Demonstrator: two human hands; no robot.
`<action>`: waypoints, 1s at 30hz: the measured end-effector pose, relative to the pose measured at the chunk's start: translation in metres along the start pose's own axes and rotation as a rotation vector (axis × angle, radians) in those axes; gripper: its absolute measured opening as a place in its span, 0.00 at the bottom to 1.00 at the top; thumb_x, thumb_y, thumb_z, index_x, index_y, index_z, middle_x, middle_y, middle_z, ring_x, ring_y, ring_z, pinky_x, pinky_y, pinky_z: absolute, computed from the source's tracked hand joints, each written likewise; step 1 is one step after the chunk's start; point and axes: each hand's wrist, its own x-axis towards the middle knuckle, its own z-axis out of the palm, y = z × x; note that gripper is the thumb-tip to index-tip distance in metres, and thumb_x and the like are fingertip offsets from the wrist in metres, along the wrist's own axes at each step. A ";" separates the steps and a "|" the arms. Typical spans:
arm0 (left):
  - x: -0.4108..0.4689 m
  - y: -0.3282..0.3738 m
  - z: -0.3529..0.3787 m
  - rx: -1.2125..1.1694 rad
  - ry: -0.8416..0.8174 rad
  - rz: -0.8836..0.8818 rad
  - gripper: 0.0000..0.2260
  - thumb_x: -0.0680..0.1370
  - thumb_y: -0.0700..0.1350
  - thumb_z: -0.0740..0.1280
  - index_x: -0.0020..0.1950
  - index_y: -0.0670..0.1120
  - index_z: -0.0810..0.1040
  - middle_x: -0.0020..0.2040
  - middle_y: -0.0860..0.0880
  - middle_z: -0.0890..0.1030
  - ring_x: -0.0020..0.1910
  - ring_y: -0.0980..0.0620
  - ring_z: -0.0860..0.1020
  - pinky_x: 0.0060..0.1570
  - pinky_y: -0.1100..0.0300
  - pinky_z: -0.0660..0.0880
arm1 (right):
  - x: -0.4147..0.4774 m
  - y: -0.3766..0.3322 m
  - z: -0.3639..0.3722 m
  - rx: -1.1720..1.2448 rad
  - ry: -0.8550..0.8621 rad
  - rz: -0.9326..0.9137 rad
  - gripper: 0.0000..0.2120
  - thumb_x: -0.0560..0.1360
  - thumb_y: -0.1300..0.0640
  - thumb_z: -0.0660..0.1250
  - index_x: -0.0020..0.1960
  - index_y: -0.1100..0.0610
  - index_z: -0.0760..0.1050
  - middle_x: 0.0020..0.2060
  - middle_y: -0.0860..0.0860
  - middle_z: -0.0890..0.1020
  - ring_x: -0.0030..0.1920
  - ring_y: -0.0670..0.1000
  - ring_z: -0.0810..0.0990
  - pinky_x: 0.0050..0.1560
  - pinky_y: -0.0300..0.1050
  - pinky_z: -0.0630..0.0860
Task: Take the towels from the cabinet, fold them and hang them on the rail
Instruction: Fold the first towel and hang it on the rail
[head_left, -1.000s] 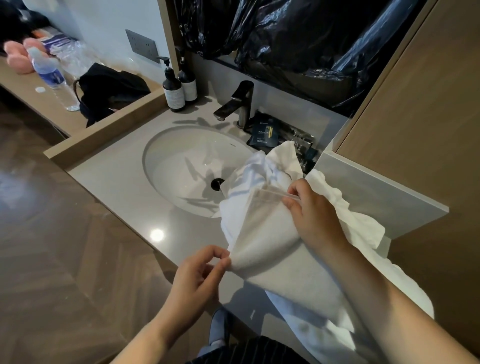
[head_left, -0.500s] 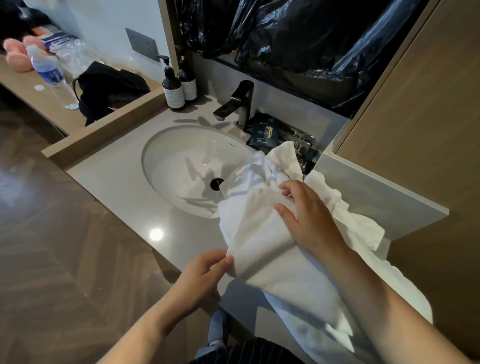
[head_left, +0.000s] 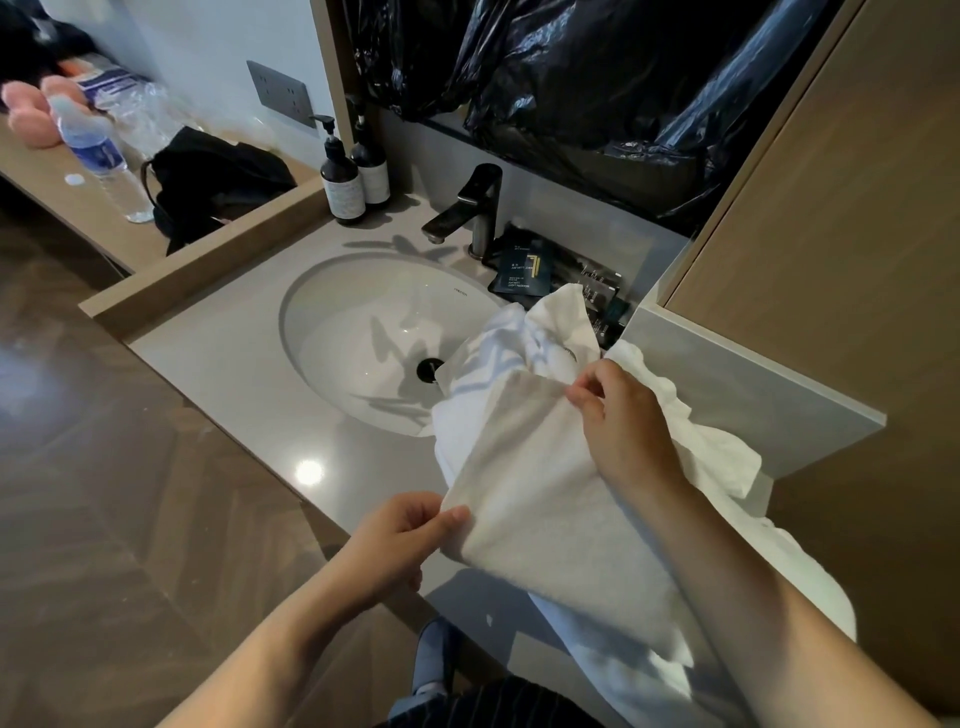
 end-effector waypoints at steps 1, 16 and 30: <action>0.001 0.001 -0.001 0.026 -0.045 -0.017 0.17 0.77 0.57 0.63 0.49 0.44 0.81 0.36 0.48 0.79 0.27 0.57 0.71 0.29 0.64 0.73 | -0.001 0.001 0.001 -0.017 -0.007 0.013 0.07 0.79 0.57 0.66 0.45 0.60 0.73 0.41 0.52 0.79 0.44 0.56 0.77 0.44 0.53 0.73; -0.009 -0.013 -0.008 -0.231 -0.125 0.139 0.10 0.78 0.51 0.66 0.54 0.46 0.78 0.44 0.45 0.82 0.30 0.49 0.80 0.31 0.61 0.77 | -0.002 0.006 -0.012 -0.166 0.013 -0.329 0.09 0.81 0.49 0.61 0.47 0.54 0.71 0.31 0.46 0.77 0.34 0.57 0.77 0.33 0.47 0.67; 0.007 -0.025 -0.005 -0.010 -0.138 -0.045 0.13 0.77 0.51 0.68 0.54 0.42 0.78 0.45 0.45 0.79 0.32 0.54 0.75 0.30 0.64 0.73 | 0.008 0.023 0.012 -0.409 -0.032 -0.218 0.18 0.82 0.46 0.56 0.37 0.55 0.65 0.32 0.55 0.79 0.36 0.61 0.77 0.32 0.47 0.60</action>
